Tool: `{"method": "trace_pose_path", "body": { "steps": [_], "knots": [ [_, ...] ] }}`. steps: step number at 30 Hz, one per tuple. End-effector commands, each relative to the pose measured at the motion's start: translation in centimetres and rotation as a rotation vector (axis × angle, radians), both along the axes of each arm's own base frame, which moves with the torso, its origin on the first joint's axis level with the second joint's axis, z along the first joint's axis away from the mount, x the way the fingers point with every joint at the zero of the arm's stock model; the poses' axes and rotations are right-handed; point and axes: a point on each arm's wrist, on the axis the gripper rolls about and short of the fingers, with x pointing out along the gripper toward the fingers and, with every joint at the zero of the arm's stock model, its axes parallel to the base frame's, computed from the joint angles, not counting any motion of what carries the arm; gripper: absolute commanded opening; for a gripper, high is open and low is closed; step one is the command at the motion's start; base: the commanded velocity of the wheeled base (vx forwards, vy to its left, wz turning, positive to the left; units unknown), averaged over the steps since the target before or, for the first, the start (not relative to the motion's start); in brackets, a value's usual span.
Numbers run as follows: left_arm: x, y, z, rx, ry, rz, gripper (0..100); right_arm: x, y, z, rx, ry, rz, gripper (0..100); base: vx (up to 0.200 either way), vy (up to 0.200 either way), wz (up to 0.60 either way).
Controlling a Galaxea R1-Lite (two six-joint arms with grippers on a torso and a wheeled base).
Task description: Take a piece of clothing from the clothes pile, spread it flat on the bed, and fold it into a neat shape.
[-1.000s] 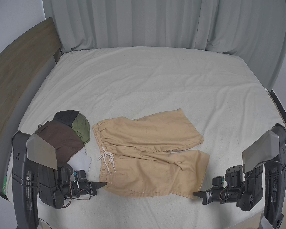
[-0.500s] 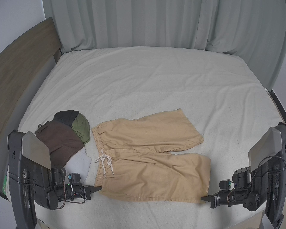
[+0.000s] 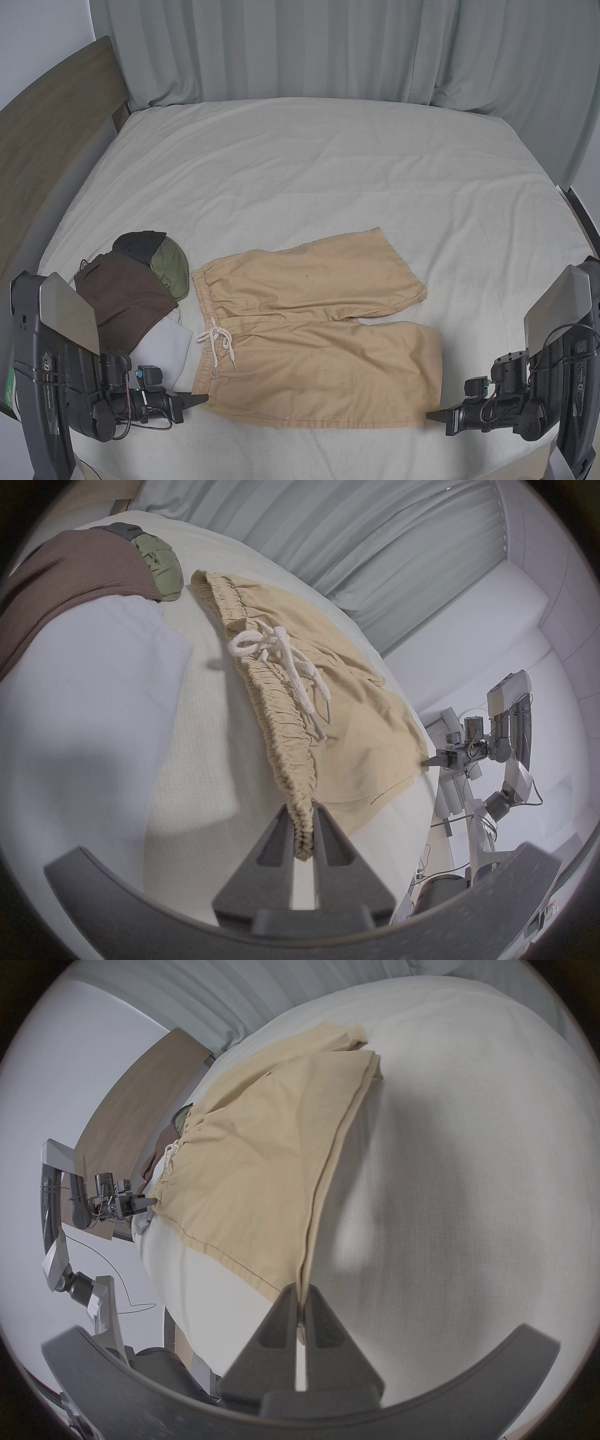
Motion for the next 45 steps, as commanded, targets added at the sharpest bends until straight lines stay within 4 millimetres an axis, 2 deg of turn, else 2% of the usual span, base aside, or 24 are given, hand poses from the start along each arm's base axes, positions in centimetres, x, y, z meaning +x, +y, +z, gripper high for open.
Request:
{"method": "trace_pose_path", "body": {
  "steps": [1,16,29,30,31,32,42,45],
  "knots": [
    [-0.1,0.1,-0.1,0.0,0.006,0.004,0,-0.4,-0.4,0.0,-0.004,0.022,-0.015,0,0.0,0.0,0.0],
    [-0.7,0.2,-0.6,0.009,0.034,0.0,0,-1.0,-0.7,-0.6,-0.031,0.087,-0.006,0,0.0,0.0,0.0],
    [-1.0,0.2,-0.6,0.023,0.025,-0.018,0,-0.4,-0.8,-0.4,-0.022,0.018,-0.011,0,0.0,0.0,0.0],
    [-1.0,0.1,-0.5,0.018,0.025,-0.025,0,-0.4,-0.8,-0.4,-0.022,0.018,-0.011,100,0.0,0.0,0.0],
    [-1.0,0.1,-0.5,0.014,0.022,-0.031,0,-0.4,-0.8,-0.4,-0.023,0.017,-0.01,100,0.0,0.0,0.0],
    [-1.1,0.1,-0.3,0.01,0.019,-0.035,100,-0.3,-0.8,-0.4,-0.023,0.016,-0.01,100,0.0,0.0,0.0],
    [-0.8,0.1,0.4,-0.002,-0.01,-0.041,100,-0.1,-0.6,0.7,0.016,-0.034,0.015,100,0.0,0.0,0.0],
    [-0.2,0.2,1.0,-0.011,-0.048,-0.038,100,1.2,-0.8,1.6,0.039,-0.109,0.002,100,0.0,0.0,0.0]
  ]
}}
